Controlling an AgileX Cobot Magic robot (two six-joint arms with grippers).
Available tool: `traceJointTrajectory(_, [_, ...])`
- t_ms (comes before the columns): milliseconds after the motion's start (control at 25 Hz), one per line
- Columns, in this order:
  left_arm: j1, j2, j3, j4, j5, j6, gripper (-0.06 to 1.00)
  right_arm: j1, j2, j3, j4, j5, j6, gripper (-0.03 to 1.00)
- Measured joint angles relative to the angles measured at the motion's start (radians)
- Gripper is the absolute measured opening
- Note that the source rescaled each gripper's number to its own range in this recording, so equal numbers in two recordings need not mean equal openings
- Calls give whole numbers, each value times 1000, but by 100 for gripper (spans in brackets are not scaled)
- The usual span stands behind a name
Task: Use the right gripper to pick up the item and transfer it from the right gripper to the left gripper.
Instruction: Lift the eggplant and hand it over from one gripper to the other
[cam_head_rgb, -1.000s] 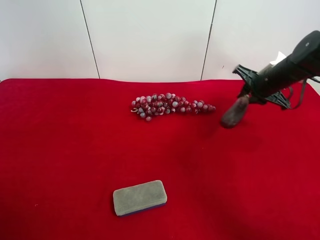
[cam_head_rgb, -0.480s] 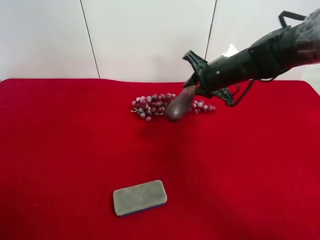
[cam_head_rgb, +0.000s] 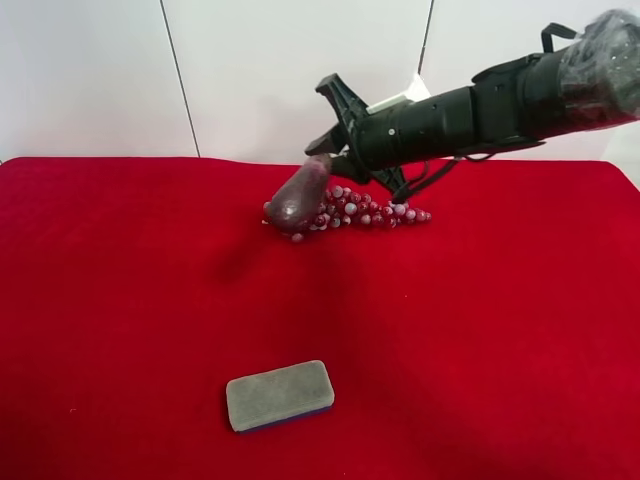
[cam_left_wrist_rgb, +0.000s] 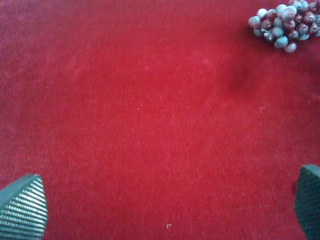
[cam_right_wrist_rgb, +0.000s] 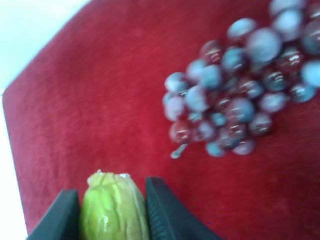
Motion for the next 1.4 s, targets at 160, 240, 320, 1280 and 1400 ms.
traceJointTrajectory(160, [0,0,0,0,0,0,100,37,0,-38,2,0,-7,0])
traceJointTrajectory(240, [0,0,0,0,0,0,100,61,0,-71,2,0,-7,0])
traceJointTrajectory(320, [0,0,0,0,0,0,100,85,0,-105,2,2,-7,0])
traceJointTrajectory(1280, [0,0,0,0,0,0,100,136,-1,-182,6,-53,-52,0])
traceJointTrajectory(1400, [0,0,0,0,0,0,100,136,-1,-182,7,-52,-52,0])
